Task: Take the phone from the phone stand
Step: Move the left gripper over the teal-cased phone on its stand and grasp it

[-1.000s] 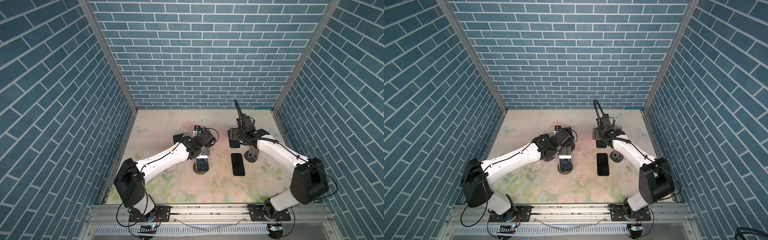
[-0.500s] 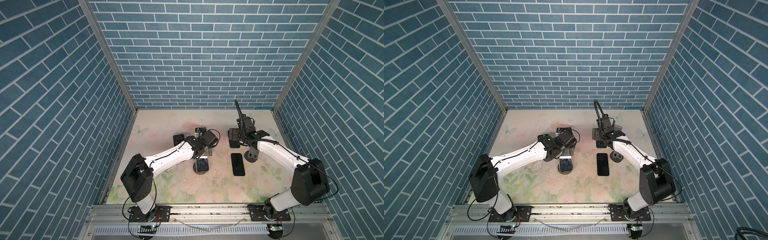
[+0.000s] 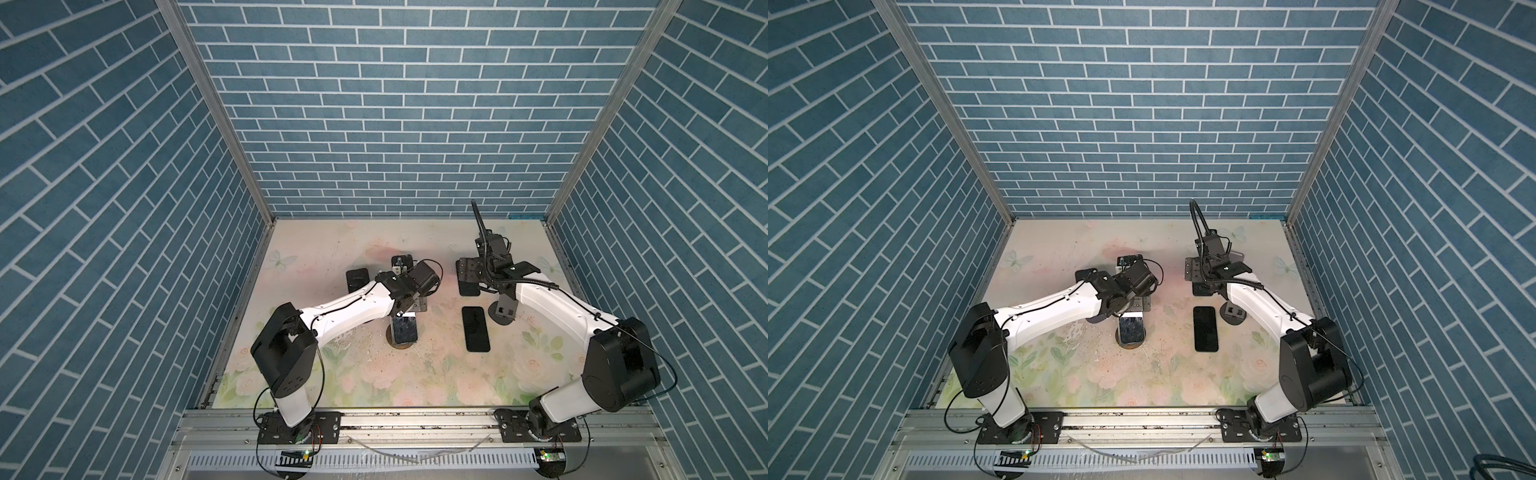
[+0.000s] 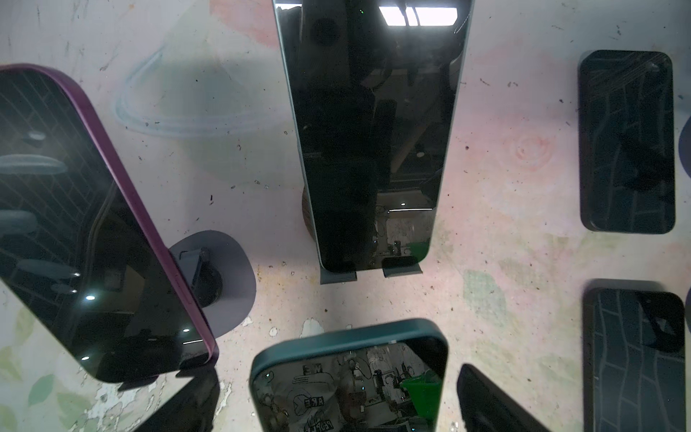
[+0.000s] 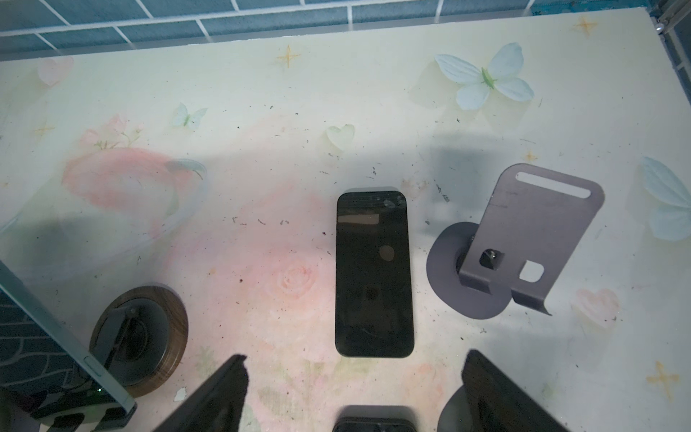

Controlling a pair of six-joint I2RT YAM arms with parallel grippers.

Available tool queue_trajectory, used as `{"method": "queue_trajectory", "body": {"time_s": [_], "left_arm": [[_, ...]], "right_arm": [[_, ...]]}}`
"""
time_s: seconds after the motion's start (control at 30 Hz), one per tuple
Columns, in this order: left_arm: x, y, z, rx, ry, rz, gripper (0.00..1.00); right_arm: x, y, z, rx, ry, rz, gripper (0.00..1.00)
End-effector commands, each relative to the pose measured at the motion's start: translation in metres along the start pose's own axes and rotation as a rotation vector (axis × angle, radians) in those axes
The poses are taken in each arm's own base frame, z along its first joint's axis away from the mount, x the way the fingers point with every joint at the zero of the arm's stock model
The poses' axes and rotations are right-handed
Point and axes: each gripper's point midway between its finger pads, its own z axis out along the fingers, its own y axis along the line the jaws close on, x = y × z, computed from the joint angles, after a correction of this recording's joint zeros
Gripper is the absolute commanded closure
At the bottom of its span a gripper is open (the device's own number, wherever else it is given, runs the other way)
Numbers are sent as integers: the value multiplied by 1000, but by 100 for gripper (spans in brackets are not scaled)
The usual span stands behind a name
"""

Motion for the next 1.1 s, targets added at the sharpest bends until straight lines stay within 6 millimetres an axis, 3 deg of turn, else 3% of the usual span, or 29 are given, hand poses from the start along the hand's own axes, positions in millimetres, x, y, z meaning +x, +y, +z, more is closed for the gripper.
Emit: {"method": "queue_trajectory", "body": {"time_s": [0.0, 0.37, 0.63, 1.07], "left_arm": [[-5, -4, 1, -10, -20, -13, 1], [-4, 0, 5, -41, -32, -64, 11], [-1, -4, 10, -33, -18, -82, 13], [1, -5, 13, -27, -17, -88, 29]], "right_arm": [[5, -1, -2, -16, 1, -13, 9], [10, -1, 2, -27, 17, -7, 9], [13, -2, 3, -30, 21, -6, 9], [16, -4, 4, -31, 24, -1, 9]]}}
